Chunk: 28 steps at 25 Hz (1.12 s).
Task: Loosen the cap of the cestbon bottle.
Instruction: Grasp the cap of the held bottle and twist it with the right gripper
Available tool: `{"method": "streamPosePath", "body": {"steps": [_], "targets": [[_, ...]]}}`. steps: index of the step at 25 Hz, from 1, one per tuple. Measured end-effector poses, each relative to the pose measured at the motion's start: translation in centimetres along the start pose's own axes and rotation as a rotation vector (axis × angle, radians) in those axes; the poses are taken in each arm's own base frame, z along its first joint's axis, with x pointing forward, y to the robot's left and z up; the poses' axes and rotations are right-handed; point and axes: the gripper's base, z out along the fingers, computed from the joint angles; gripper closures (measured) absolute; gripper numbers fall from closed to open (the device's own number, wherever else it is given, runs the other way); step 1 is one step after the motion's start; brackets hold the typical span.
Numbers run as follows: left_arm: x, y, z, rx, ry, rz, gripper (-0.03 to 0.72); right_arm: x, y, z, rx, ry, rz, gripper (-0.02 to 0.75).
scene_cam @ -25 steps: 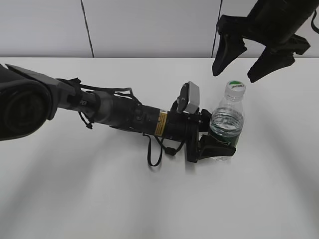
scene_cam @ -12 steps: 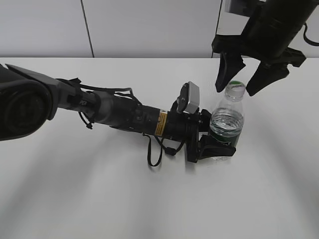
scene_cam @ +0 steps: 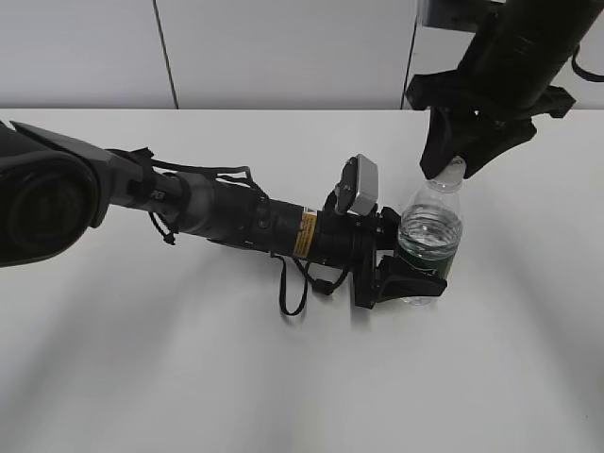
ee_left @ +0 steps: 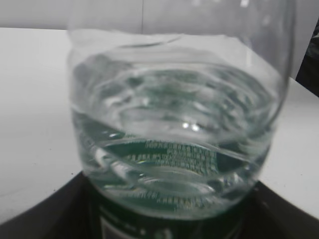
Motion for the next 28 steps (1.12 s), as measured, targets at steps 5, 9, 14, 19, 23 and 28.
{"method": "streamPosePath", "body": {"steps": [5, 9, 14, 19, 23, 28], "targets": [[0.00, 0.00, 0.00, 0.000, 0.000, 0.001, 0.169, 0.00, -0.03, -0.02, 0.004, 0.001, -0.396, 0.441], [0.01, -0.01, 0.00, 0.001, 0.001, 0.001, 0.169, -0.01, -0.01, -0.11, 0.004, 0.000, -0.780, 0.441], [0.01, -0.01, 0.00, 0.001, 0.001, 0.001, 0.169, -0.02, 0.06, -0.11, -0.003, -0.003, -0.888, 0.428], [0.00, -0.01, 0.00, 0.001, 0.001, -0.002, 0.170, -0.05, 0.22, -0.03, -0.021, -0.013, -0.774, 0.244], [0.00, -0.01, 0.00, 0.001, 0.001, -0.003, 0.170, -0.21, 0.34, -0.02, -0.030, -0.033, -0.580, 0.135], [0.00, -0.01, 0.00, 0.001, 0.001, -0.006, 0.170, -0.38, 0.33, -0.02, -0.030, -0.045, -0.244, 0.118]]}}
